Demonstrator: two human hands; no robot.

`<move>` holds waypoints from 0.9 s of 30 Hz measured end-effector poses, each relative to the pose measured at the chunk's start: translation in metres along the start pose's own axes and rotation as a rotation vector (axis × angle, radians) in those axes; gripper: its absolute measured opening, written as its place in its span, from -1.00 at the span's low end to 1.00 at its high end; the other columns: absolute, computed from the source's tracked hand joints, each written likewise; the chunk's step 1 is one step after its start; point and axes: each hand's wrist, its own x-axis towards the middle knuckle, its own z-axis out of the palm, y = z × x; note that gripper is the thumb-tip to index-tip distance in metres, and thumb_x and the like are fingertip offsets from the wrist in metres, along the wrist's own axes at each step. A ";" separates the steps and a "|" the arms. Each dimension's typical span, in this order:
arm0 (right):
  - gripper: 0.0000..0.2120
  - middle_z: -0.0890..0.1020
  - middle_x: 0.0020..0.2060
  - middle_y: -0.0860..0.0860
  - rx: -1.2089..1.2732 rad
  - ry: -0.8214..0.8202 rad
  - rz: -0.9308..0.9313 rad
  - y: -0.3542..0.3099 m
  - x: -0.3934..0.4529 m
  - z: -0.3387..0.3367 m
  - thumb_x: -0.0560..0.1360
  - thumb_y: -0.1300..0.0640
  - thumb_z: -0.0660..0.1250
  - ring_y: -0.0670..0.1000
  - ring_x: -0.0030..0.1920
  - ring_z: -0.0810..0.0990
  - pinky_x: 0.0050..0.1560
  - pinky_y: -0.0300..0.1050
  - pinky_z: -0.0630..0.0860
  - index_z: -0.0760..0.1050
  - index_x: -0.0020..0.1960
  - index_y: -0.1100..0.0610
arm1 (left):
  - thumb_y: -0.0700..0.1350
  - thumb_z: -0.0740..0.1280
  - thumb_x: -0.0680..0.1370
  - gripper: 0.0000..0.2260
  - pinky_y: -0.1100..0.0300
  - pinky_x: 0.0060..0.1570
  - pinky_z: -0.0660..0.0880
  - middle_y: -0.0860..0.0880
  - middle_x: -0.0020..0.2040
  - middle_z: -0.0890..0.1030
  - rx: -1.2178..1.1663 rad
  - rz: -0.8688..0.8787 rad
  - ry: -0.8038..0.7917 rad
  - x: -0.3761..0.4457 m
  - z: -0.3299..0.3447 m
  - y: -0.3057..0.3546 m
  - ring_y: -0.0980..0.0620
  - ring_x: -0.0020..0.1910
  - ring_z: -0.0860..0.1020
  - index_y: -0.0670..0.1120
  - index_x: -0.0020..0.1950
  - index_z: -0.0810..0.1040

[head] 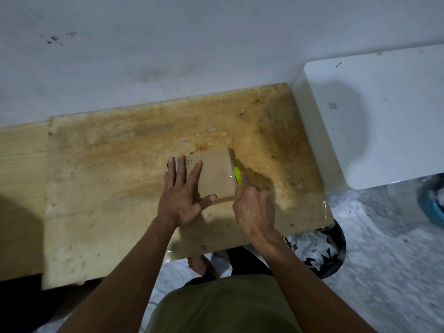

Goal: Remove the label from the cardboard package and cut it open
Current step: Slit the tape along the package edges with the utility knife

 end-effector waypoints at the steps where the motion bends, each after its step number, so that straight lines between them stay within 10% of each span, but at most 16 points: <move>1: -0.61 0.71 -0.12 0.15 -0.002 -0.003 0.000 0.001 -0.002 0.001 0.64 0.10 0.17 0.19 -0.14 0.69 -0.21 -0.02 0.60 0.34 0.46 0.10 | 0.56 0.01 0.39 -0.07 -0.20 0.47 -0.31 -0.11 0.59 -0.40 0.000 0.000 -0.001 0.000 0.000 0.000 -0.14 0.52 -0.49 0.15 0.63 -0.17; 27: -0.56 0.61 -0.38 0.10 0.059 0.040 -0.049 0.036 -0.069 0.012 0.63 -0.03 0.06 0.10 -0.44 0.60 -0.44 -0.17 0.40 0.41 0.43 0.10 | 0.57 0.01 0.36 -0.04 -0.15 0.43 -0.37 -0.09 0.57 -0.44 0.008 0.002 -0.037 0.001 -0.001 -0.001 -0.14 0.50 -0.52 0.14 0.62 -0.19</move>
